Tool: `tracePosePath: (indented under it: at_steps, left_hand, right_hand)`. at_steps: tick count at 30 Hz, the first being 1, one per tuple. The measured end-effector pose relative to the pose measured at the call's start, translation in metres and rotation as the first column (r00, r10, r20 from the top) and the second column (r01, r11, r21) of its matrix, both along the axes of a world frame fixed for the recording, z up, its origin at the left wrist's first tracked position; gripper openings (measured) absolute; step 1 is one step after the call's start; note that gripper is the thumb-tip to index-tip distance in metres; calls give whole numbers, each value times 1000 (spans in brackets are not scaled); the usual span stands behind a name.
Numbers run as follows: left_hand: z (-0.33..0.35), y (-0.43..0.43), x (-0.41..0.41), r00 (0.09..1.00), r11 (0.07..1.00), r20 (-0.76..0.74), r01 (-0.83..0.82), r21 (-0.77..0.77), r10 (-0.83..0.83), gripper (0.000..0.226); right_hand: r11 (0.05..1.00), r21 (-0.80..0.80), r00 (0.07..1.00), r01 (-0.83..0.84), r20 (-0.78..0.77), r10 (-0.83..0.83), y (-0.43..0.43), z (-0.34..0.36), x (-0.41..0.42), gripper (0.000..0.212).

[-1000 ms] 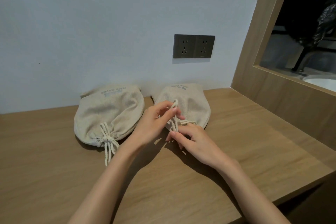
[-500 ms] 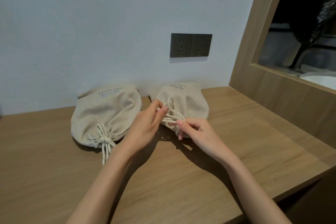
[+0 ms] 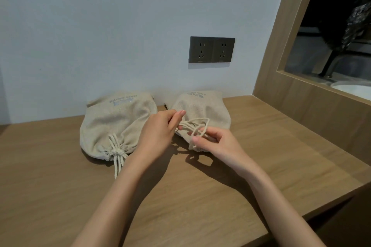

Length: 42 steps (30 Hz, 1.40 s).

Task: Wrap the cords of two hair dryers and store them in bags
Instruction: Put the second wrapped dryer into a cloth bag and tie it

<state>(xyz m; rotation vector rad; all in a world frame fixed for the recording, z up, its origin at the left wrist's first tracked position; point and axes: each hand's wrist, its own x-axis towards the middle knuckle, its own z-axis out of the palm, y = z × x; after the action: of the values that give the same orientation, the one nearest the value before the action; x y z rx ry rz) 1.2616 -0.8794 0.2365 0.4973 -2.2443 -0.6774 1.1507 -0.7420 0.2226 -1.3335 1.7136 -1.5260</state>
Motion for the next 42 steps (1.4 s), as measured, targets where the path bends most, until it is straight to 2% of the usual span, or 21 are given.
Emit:
tracePosePath:
  at_steps: [4,7,9,11,14,17,19,21,24,25,27,29,31,34,38,40,42]
  left_hand:
    - [-1,0,-1,1000,1000,-23,19,14,-19,48]
    - [-3,-1,-4,999,1000,-45,17,23,-16,50]
    - [-4,-3,-4,999,999,-49,6,41,-4,50]
    - [-4,-5,-4,999,996,-54,6,87,-1,50]
    - [-7,-8,-4,999,989,-50,12,147,-5,49]
    - [-11,-11,-4,1000,988,-29,10,152,-5,45]
    - [-12,-13,-4,1000,988,-18,8,157,-6,43]
    - [-12,-12,-5,1000,987,-16,7,159,-5,43]
    - [-13,-13,-4,1000,989,-12,-14,149,16,42]
    - [-13,-13,-3,1000,988,-6,-30,151,31,42]
    - [-13,-14,-1,998,984,10,-61,165,60,42]
    - [-13,-13,-1,996,982,30,-82,170,78,42]
    - [-10,-11,0,998,979,33,-54,196,48,43]
    - [-2,-5,1,992,945,16,115,307,-126,45]
    - [4,-2,8,905,856,181,277,436,-385,46]
    - [5,-3,12,805,829,356,272,488,-474,42]
    - [5,-4,14,705,876,554,208,435,-443,39]
  right_hand:
    - [987,-88,984,135,-109,-144,-7,-9,4,30]
    - [984,-50,925,169,-337,-176,-9,-17,4,50]
    - [973,-29,856,231,-469,-217,-10,-20,3,56]
    - [955,-47,786,292,-557,-268,-11,-21,4,52]
    - [937,-86,604,338,-744,-286,-13,-23,7,35]
    - [927,-143,542,346,-776,-322,-13,-24,6,25]
    - [920,-180,560,349,-747,-359,-14,-24,5,29]
    - [931,-171,661,323,-663,-352,-15,-27,5,32]
    - [965,-99,880,242,-397,-261,-16,-24,2,26]
    - [978,-68,935,199,-287,-210,-15,-21,1,32]
    - [991,-38,985,131,-110,-135,-11,-12,-2,48]
    - [994,44,995,100,11,-101,-5,-6,-7,47]
    - [988,140,994,62,85,-74,0,-3,-13,38]
    - [987,158,963,39,258,-79,2,-1,-20,26]
    - [993,101,835,68,539,-112,5,4,-29,24]
    - [992,100,838,74,534,-116,8,4,-34,26]
    - [988,133,923,83,364,-126,11,0,-37,22]
